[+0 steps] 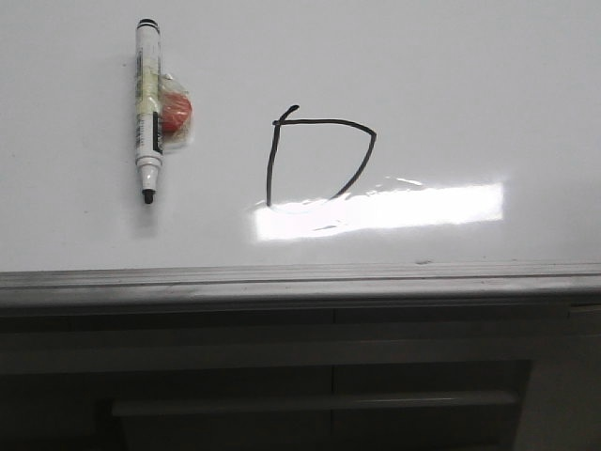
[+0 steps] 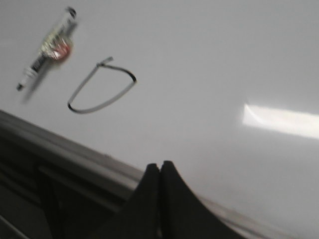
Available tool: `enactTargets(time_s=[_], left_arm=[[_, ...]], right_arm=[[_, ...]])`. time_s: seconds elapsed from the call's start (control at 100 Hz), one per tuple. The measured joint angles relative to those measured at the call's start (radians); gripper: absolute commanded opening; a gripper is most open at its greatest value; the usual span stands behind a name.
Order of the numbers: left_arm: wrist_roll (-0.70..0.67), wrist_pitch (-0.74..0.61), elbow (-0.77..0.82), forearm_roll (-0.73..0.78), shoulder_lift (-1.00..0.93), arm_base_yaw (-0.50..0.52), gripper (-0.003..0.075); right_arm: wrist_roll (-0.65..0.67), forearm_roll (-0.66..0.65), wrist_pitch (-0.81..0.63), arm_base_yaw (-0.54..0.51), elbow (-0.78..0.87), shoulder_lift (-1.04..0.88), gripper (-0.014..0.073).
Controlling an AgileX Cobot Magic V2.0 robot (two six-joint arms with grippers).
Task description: Write number 0 on whiteboard
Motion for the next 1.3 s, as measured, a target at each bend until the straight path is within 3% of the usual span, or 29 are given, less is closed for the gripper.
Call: enactTargets(time_s=[0.12, 0.43, 1.3], left_arm=[[0.0, 0.0, 0.0, 0.0, 0.0, 0.0, -0.002], [0.0, 0.0, 0.0, -0.002, 0.0, 0.0, -0.002], [-0.002, 0.0, 0.0, -0.007, 0.0, 0.0, -0.002]], right_arm=[[0.09, -0.119, 0.142, -0.083, 0.0, -0.068, -0.0069], [0.193, -0.215, 0.47, -0.186, 0.0, -0.323, -0.0069], [0.227, -0.231, 0.483, -0.189, -0.002, -0.331, -0.0069]])
